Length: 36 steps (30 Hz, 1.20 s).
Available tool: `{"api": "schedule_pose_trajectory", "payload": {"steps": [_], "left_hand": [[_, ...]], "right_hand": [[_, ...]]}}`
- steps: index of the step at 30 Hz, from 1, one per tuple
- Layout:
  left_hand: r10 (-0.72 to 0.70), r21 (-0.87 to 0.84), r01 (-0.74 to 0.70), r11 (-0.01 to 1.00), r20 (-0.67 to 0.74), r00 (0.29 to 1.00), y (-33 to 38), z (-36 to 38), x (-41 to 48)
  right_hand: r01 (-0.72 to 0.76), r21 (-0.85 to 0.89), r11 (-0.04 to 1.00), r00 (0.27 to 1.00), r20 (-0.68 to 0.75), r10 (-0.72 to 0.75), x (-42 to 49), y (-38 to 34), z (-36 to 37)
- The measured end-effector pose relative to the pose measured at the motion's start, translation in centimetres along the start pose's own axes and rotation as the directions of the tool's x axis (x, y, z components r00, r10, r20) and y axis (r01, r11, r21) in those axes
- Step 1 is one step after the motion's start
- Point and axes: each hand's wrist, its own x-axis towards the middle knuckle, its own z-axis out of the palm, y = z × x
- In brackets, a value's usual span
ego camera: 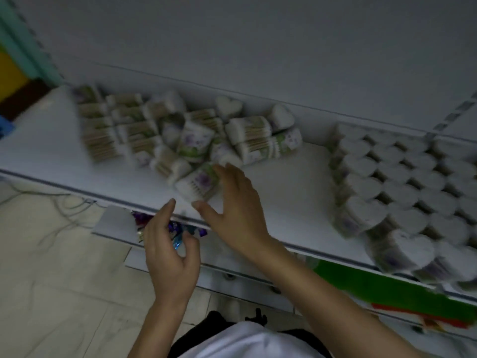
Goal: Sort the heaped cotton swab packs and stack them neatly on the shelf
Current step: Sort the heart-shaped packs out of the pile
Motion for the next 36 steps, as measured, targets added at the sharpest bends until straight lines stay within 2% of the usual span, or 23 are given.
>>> {"api": "schedule_pose_trajectory", "payload": {"steps": [4, 5, 7, 9, 11, 13, 15, 17, 18, 19, 21, 23, 25, 28, 30, 33, 34, 36], "left_hand": [[-0.024, -0.005, 0.024, 1.000, 0.027, 0.999, -0.1, -0.5, -1.2], [-0.018, 0.001, 0.018, 1.000, 0.054, 0.998, -0.1, -0.4, -1.4], [-0.038, 0.003, 0.038, 0.999, 0.113, 0.993, -0.1, -0.3, -1.6], [-0.066, -0.016, 0.069, 0.997, 0.165, 0.984, 0.5, 0.0, -1.5], [-0.052, -0.048, 0.066, 0.997, 0.241, 0.969, 1.6, 0.7, -1.1], [-0.012, -0.108, 0.052, 0.993, 0.336, 0.942, 2.8, 1.6, -0.5], [0.011, -0.191, 0.080, 0.978, 0.436, 0.900, 4.1, 2.4, -0.2], [0.030, -0.223, 0.114, 0.968, 0.556, 0.831, 5.6, 3.4, 0.0], [0.036, -0.231, 0.143, 0.962, 0.629, 0.777, 6.4, 3.9, -0.1], [0.043, -0.250, 0.184, 0.950, 0.692, 0.721, 7.1, 4.4, -0.4], [0.076, -0.299, 0.263, 0.917, 0.780, 0.621, 8.2, 5.4, -1.2], [0.158, -0.326, 0.280, 0.903, 0.858, 0.489, 9.1, 6.5, -2.0], [0.273, -0.365, 0.225, 0.904, 0.894, 0.355, 9.9, 7.4, -2.7], [0.452, -0.477, 0.039, 0.878, 0.853, 0.262, 10.1, 8.8, -3.5], [0.477, -0.484, -0.053, 0.874, 0.829, 0.292, 10.1, 9.5, -3.8], [0.525, -0.406, -0.341, 0.848, 0.729, 0.439, 9.8, 10.1, -5.0], [0.505, -0.368, -0.353, 0.860, 0.710, 0.491, 9.6, 10.1, -5.5], [0.407, -0.323, -0.248, 0.913, 0.706, 0.580, 9.4, 10.5, -6.2]], "right_hand": [[-0.058, -0.012, 0.998, 0.998, -0.028, 0.057, 1.9, 0.4, 2.1], [-0.065, 0.032, 0.997, 0.997, -0.040, 0.066, 1.9, 0.6, 2.2], [-0.131, 0.259, 0.957, 0.988, -0.052, 0.149, 1.0, 0.7, 1.4], [-0.258, 0.547, 0.796, 0.958, 0.040, 0.283, -0.7, 0.5, -0.3], [-0.374, 0.694, 0.615, 0.917, 0.181, 0.354, -2.6, 0.9, -2.1], [-0.422, 0.693, 0.585, 0.901, 0.252, 0.352, -4.6, 1.4, -3.8], [-0.435, 0.635, 0.639, 0.898, 0.255, 0.359, -6.8, 1.5, -5.2], [-0.381, 0.486, 0.787, 0.924, 0.166, 0.344, -9.1, 2.1, -6.4], [-0.343, 0.376, 0.861, 0.937, 0.067, 0.344, -10.4, 2.4, -6.9], [-0.322, 0.269, 0.908, 0.935, -0.061, 0.349, -11.7, 2.7, -7.3], [-0.339, 0.172, 0.925, 0.872, -0.313, 0.377, -14.3, 3.0, -7.7], [-0.348, 0.212, 0.913, 0.782, -0.473, 0.407, -16.4, 3.5, -7.8], [-0.281, 0.305, 0.910, 0.737, -0.539, 0.408, -18.3, 4.1, -8.0], [-0.214, 0.277, 0.937, 0.729, -0.593, 0.342, -19.8, 4.6, -8.6], [-0.246, 0.243, 0.938, 0.681, -0.645, 0.346, -19.8, 5.1, -8.8], [-0.317, 0.269, 0.909, 0.573, -0.710, 0.410, -18.6, 6.0, -8.3], [-0.338, 0.270, 0.902, 0.561, -0.712, 0.423, -18.1, 6.1, -8.1], [-0.374, 0.213, 0.903, 0.590, -0.697, 0.409, -17.1, 6.3, -7.9]]}}
